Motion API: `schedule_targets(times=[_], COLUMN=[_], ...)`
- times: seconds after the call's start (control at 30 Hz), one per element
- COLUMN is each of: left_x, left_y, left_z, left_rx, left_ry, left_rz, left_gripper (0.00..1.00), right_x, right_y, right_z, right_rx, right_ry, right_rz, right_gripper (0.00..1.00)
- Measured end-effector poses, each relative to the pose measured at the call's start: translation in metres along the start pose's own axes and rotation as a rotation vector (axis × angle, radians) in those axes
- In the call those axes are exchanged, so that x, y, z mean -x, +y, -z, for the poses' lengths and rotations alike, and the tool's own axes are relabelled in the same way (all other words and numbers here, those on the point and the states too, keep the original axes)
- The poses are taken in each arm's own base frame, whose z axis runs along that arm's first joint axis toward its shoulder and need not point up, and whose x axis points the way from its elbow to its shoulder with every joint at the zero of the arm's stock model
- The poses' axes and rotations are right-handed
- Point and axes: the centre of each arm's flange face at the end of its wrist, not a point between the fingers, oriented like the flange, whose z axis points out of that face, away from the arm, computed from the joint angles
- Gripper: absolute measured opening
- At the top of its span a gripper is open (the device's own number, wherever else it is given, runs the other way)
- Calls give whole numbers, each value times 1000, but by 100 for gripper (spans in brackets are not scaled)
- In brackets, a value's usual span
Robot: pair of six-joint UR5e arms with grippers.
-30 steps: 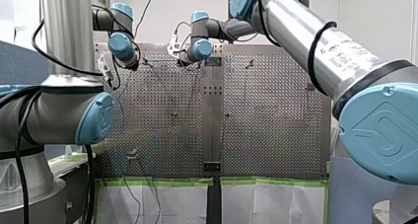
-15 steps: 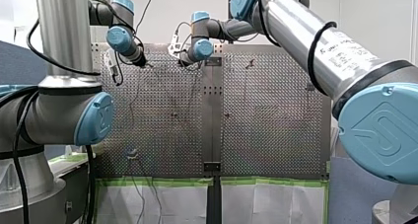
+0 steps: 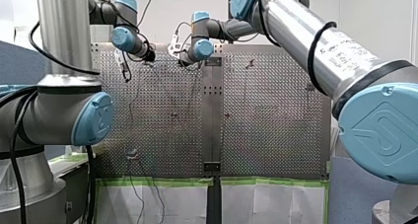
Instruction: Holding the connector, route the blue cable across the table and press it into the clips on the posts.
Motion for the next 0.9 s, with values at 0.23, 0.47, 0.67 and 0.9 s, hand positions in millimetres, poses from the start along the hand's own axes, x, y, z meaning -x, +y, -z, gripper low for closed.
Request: schedule_targets(times=[0.23,0.47,0.67,0.9], left_x=[5,-9,-22,-21], left_y=[-3,5,9,7], left_z=[-24,-44,-57,-63], left_rx=[10,44,44,33], left_ry=[-9,6,19,1], left_rz=[-23,-41,-47,-50], left_gripper=[100,100,100,100], right_x=[0,0,0,0], right_y=[0,0,0,0], right_z=[0,0,0,0], right_rx=[0,0,0,0], right_ry=[1,1,1,1], right_rz=[-2,-3,-4,-5], right_gripper=[0,0,0,0])
